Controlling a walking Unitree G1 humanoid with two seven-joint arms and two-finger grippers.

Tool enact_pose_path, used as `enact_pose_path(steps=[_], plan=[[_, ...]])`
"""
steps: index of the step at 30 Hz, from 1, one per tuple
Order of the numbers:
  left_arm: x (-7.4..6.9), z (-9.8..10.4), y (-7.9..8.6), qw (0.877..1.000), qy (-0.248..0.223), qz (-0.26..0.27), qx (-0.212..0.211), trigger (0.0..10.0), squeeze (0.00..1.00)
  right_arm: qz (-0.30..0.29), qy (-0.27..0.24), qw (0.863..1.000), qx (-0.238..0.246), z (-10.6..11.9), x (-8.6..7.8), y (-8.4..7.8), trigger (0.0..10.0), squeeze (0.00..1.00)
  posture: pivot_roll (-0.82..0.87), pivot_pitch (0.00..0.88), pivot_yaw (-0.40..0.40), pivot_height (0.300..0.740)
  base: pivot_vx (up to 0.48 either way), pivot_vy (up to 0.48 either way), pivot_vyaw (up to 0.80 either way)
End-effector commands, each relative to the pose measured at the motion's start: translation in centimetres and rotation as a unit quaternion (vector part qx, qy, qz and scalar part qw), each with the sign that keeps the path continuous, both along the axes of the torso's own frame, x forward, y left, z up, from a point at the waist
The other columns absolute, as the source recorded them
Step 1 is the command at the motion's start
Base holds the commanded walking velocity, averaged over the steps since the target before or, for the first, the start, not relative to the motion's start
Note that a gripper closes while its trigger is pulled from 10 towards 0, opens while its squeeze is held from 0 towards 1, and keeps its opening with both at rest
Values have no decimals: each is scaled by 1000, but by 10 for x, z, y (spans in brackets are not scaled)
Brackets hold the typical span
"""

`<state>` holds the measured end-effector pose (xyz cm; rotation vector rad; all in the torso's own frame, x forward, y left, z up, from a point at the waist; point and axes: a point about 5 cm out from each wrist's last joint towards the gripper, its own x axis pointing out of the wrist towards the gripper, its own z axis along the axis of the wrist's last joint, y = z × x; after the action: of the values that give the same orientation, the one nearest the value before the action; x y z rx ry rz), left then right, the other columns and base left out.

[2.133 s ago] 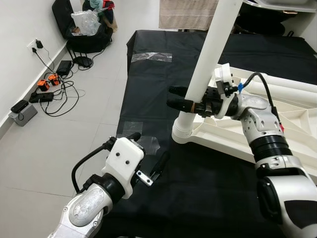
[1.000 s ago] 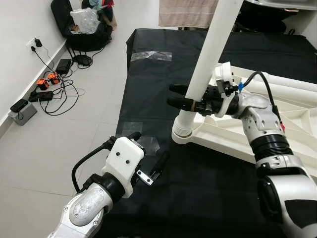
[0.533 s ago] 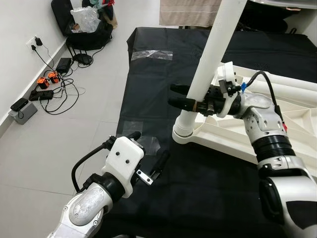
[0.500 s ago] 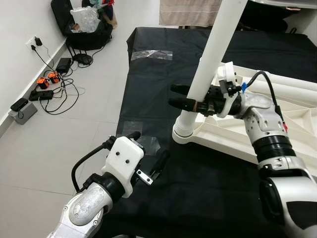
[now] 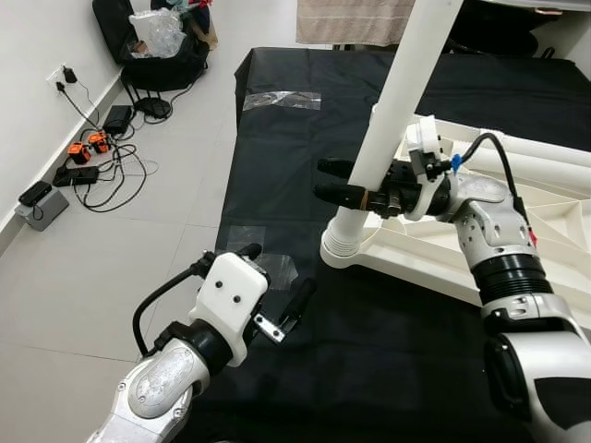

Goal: Building children table

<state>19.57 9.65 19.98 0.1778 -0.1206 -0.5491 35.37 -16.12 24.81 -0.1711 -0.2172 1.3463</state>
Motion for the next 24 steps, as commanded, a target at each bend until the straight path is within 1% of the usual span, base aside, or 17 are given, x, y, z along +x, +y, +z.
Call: enact_pose_path(steps=[1, 6, 9, 11, 13, 15, 19, 24], plan=[[1, -6, 1, 1000, 14, 1, 13, 10000, 0, 0, 18, 1000, -21, -14, -3, 2, 10000, 0, 153, 213, -41, 740, 0, 0, 0], [1, -6, 1, 1000, 13, 2, 12, 10000, 0, -1, 21, 1000, -22, -17, -4, 3, 10000, 0, 153, 213, -41, 740, 0, 0, 0], [2, -5, 1, 1000, 11, 2, 12, 10000, 0, -16, 25, 999, -22, -20, -4, 5, 10000, 0, 151, 211, -42, 740, 0, 0, 0], [2, -4, 1, 1000, 8, 3, 12, 10000, 0, -42, 30, 998, -26, -25, -1, 9, 10000, 0, 151, 211, -42, 740, 0, 0, 0], [2, -4, 1, 1000, 8, 3, 12, 10000, 0, -42, 30, 998, -26, -25, -1, 9, 10000, 0, 151, 211, -42, 740, 0, 0, 0], [3, -3, 1, 1000, 6, 4, 12, 10000, 0, -63, 33, 997, -26, -30, 0, 14, 10000, 0, 146, 210, -43, 740, 0, 0, 0], [4, -3, 1, 1000, 5, 5, 11, 10000, 0, -78, 34, 996, -21, -32, -1, 19, 10000, 0, 143, 208, -42, 740, 0, 0, 0], [4, -3, 1, 1000, 4, 5, 12, 10000, 0, -81, 36, 996, -19, -33, -2, 20, 10000, 0, 143, 208, -42, 740, 0, 0, 0]])
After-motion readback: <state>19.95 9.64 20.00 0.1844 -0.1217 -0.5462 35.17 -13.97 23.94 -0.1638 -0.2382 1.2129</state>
